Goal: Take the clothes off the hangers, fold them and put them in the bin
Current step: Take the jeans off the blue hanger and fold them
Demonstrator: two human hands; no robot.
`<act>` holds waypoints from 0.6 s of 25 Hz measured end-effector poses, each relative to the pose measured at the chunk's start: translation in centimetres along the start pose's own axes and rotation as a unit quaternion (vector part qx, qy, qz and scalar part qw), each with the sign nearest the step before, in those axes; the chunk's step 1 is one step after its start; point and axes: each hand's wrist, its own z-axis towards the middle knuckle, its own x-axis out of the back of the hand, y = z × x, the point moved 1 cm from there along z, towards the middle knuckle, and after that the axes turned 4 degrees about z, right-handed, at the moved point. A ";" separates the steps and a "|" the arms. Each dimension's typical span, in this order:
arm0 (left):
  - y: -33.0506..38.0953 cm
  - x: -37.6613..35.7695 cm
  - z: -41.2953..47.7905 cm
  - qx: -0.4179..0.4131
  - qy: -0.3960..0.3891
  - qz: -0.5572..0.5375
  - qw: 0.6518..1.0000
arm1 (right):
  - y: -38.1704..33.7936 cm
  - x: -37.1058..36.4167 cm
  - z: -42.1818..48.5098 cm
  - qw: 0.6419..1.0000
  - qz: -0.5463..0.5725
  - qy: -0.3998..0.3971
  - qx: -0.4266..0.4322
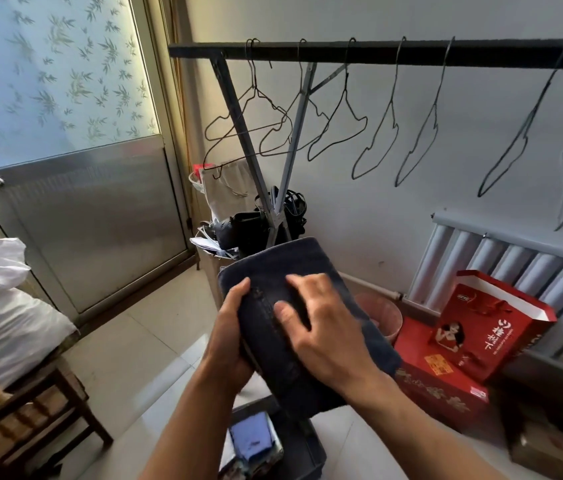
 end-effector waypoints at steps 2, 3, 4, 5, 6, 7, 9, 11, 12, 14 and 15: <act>1.1 1.8 0.0 -0.005 0.007 0.006 1.000 | 0.9 -0.5 1.7 0.995 -0.044 0.076 -0.041; 1.7 2.7 0.0 -0.013 0.010 0.006 1.000 | 1.6 -1.1 2.6 0.991 -0.067 0.088 -0.069; 2.3 3.4 0.0 -0.018 0.012 0.006 1.000 | 1.8 -1.4 3.4 0.990 -0.060 0.071 -0.110; 2.9 4.5 0.2 -0.021 0.016 0.003 1.000 | 2.1 -2.1 4.3 0.987 -0.006 0.035 -0.154; 3.5 5.5 0.5 -0.026 0.014 -0.007 1.000 | 1.9 -2.8 5.0 0.976 0.088 -0.006 -0.198; 4.0 6.5 0.7 -0.030 0.014 -0.016 0.999 | 1.2 -3.3 5.4 0.946 0.211 -0.051 -0.242; 4.8 8.1 1.4 -0.033 0.010 -0.032 0.999 | -0.2 -4.3 6.0 0.841 0.426 -0.120 -0.312; 5.5 10.1 2.5 -0.018 0.024 -0.037 0.999 | 0.2 -6.3 6.6 0.771 0.517 -0.153 -0.338; 5.8 10.8 2.9 -0.011 0.038 -0.031 0.999 | 0.6 -7.1 6.6 0.760 0.534 -0.163 -0.333; 6.5 12.9 4.3 0.008 0.068 0.005 0.998 | 1.7 -9.3 7.7 0.766 0.538 -0.156 -0.315; 6.7 13.8 5.1 0.018 0.093 0.034 0.995 | 2.3 -10.5 8.5 0.776 0.529 -0.142 -0.312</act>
